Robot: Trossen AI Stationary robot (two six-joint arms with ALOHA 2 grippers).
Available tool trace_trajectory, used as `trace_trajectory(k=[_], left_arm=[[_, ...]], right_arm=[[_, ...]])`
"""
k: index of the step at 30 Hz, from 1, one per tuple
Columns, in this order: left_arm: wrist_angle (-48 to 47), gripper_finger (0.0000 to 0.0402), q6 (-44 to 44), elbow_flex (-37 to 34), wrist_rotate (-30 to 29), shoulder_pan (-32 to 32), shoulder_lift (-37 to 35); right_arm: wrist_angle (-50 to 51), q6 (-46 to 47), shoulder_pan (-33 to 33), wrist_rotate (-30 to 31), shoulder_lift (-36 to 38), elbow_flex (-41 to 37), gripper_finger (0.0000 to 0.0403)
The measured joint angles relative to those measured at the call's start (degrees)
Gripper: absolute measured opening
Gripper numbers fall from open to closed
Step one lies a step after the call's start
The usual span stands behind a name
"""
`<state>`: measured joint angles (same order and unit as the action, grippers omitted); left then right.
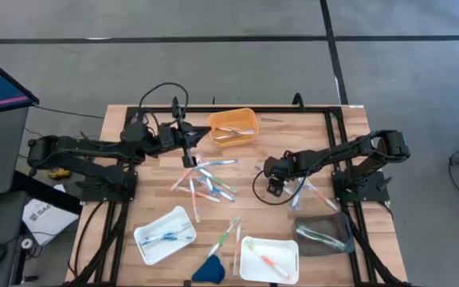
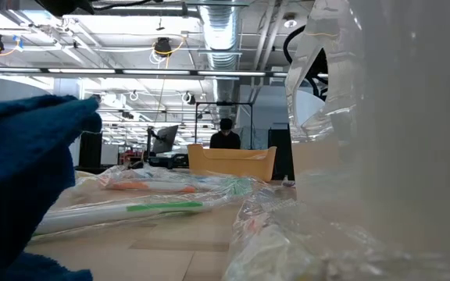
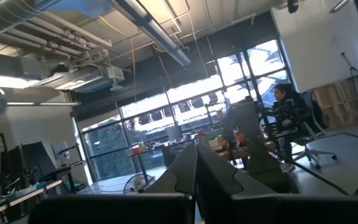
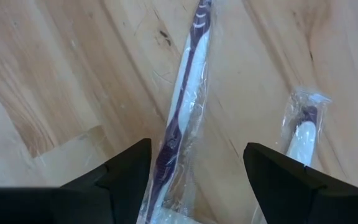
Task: Pick & Place Toothbrushes
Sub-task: Put the purple toothbrush into the yellow bin
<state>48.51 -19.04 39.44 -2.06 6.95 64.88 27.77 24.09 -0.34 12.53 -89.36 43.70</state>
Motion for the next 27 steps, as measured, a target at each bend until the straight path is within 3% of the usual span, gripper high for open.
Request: trace_trajectory(k=[12, 27], left_arm=[[0.0, 0.0001, 0.0, 0.0, 0.0, -10.0, 0.0], [0.6, 0.0001, 1.9, 0.0, 0.0, -31.7, 0.0]], right_arm=[[2.2, 5.4, -0.1, 1.1, 0.0, 0.0, 0.0249], [5.2, 14.0, -0.1, 1.1, 0.0, 0.0, 0.0249]])
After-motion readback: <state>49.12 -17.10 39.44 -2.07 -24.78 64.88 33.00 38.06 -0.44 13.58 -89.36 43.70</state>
